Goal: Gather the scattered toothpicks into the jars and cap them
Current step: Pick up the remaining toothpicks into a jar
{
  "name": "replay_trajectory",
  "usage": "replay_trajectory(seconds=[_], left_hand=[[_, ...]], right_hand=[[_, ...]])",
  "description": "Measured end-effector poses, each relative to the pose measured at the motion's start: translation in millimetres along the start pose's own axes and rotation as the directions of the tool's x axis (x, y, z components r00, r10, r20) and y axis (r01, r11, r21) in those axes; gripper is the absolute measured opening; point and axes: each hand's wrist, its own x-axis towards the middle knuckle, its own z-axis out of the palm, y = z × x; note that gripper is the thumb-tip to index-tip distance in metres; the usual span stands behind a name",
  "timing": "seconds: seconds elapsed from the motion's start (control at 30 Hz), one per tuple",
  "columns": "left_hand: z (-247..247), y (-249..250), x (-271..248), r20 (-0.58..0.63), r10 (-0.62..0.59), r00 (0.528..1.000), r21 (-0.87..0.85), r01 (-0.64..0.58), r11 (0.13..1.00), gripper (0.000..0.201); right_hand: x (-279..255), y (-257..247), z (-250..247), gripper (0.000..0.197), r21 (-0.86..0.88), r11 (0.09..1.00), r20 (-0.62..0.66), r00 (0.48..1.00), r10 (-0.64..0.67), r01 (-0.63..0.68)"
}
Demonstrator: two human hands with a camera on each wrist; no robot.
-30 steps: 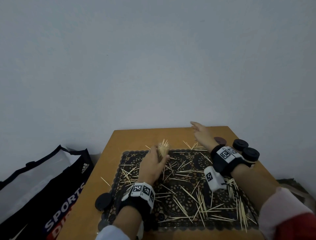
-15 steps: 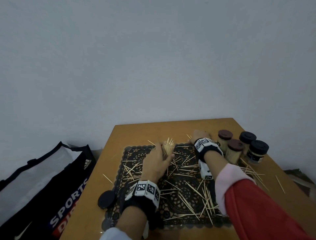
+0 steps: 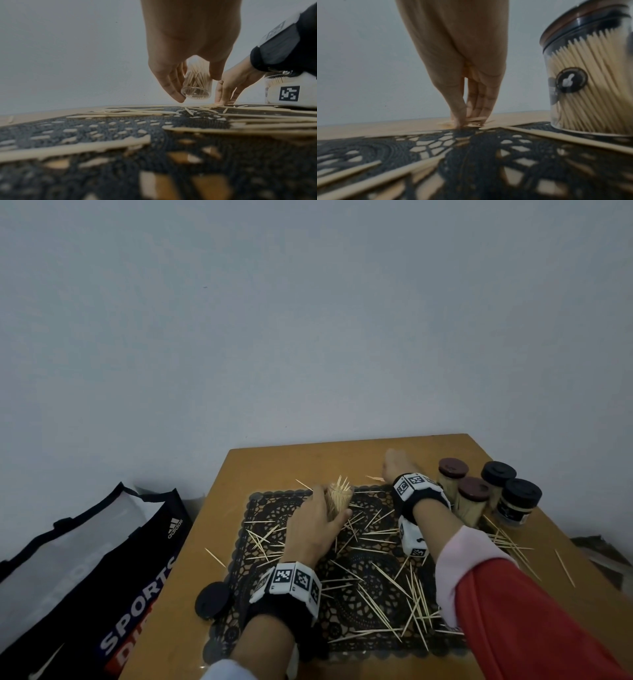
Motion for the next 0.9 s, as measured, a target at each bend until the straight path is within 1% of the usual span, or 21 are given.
replay_trajectory(seconds=[0.07, 0.17, 0.37, 0.47, 0.6, 0.7, 0.77, 0.9], left_hand=[[1, 0, 1, 0.0, 0.001, 1.0, 0.003, -0.001, 1.0, 0.06], [1, -1, 1, -0.002, 0.003, 1.0, -0.007, -0.003, 1.0, 0.06], [0, -1, 1, 0.003, 0.002, 1.0, 0.018, -0.002, 1.0, 0.061], [-2, 1, 0, -0.013, -0.012, 1.0, 0.023, 0.012, 1.0, 0.059], [-4, 0, -1, -0.077, -0.058, 0.995, 0.035, 0.061, 0.998, 0.053], [-6, 1, -1, -0.098, -0.102, 0.99, 0.036, 0.106, 0.994, 0.053], [-6, 1, -1, -0.097, -0.101, 0.99, 0.047, 0.106, 0.993, 0.055], [-6, 0, -1, -0.094, -0.097, 0.991, 0.046, 0.102, 0.994, 0.057]], right_hand=[[1, 0, 1, 0.011, -0.004, 0.998, 0.044, 0.997, -0.064, 0.065], [-1, 0, -1, 0.015, -0.017, 0.987, 0.136, 0.978, -0.158, 0.162], [-15, -2, 6, 0.024, -0.049, 0.943, 0.175, 0.933, -0.316, 0.329], [-27, -7, 12, 0.019, -0.048, 0.914, 0.178, 0.904, -0.389, 0.403], [-35, -6, 15, 0.022, -0.016, 0.907, 0.164, 0.896, -0.413, 0.421], [-39, -7, 15, 0.018, 0.012, 0.907, 0.179, 0.892, -0.415, 0.42], [-43, -10, 14, 0.015, 0.032, 0.912, 0.198, 0.892, -0.408, 0.41], [-48, -10, 13, 0.033, 0.041, 0.908, 0.223, 0.882, -0.415, 0.417]])
